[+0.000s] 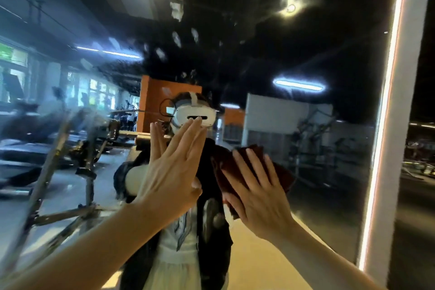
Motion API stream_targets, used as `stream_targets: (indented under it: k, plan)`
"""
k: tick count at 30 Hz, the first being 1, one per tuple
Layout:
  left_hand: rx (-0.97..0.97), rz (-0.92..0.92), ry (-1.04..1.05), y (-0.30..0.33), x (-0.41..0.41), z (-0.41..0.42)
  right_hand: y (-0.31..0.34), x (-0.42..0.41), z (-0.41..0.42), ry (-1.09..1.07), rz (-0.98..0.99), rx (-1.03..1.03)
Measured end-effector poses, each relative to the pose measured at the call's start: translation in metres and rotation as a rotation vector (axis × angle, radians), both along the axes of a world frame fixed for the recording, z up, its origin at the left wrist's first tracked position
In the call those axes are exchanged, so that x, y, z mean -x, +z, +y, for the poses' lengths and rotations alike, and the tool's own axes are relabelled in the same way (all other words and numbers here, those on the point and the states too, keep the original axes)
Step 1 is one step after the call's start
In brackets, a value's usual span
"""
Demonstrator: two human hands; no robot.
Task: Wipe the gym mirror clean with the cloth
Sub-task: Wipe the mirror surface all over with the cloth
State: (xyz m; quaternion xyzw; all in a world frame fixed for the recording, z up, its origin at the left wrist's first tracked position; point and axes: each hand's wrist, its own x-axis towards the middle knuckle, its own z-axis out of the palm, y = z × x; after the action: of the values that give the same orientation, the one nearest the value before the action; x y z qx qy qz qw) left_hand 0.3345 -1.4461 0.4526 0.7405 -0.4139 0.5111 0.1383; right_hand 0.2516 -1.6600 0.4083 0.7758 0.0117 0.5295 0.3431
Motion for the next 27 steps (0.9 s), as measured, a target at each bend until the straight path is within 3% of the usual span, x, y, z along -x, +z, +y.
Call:
stream_targets:
  k: [4, 6, 11, 15, 17, 22, 27]
  plan:
    - [-0.023, -0.006, -0.010, -0.003, 0.006, -0.003, 0.071, -0.001, -0.013, -0.034, -0.324, -0.369]
    - [-0.019, 0.006, -0.008, -0.003, 0.011, -0.010, 0.090, -0.008, -0.003, -0.012, -0.367, -0.481]
    - [-0.039, 0.027, -0.024, -0.025, 0.017, -0.029, 0.007, -0.004, 0.002, 0.021, -0.133, -0.261]
    - [-0.116, -0.017, 0.083, -0.037, 0.019, -0.033, -0.066, 0.026, -0.035, 0.000, 0.042, -0.054]
    - [-0.150, -0.022, 0.133, -0.038, 0.019, -0.033, -0.056, 0.033, -0.056, -0.023, -0.026, -0.105]
    - [-0.183, 0.023, 0.215, -0.041, 0.021, -0.037, 0.028, 0.016, -0.049, -0.014, -0.419, -0.568]
    - [-0.071, 0.100, 0.134, -0.047, 0.036, -0.054, -0.026, 0.019, -0.039, 0.022, -0.187, -0.359]
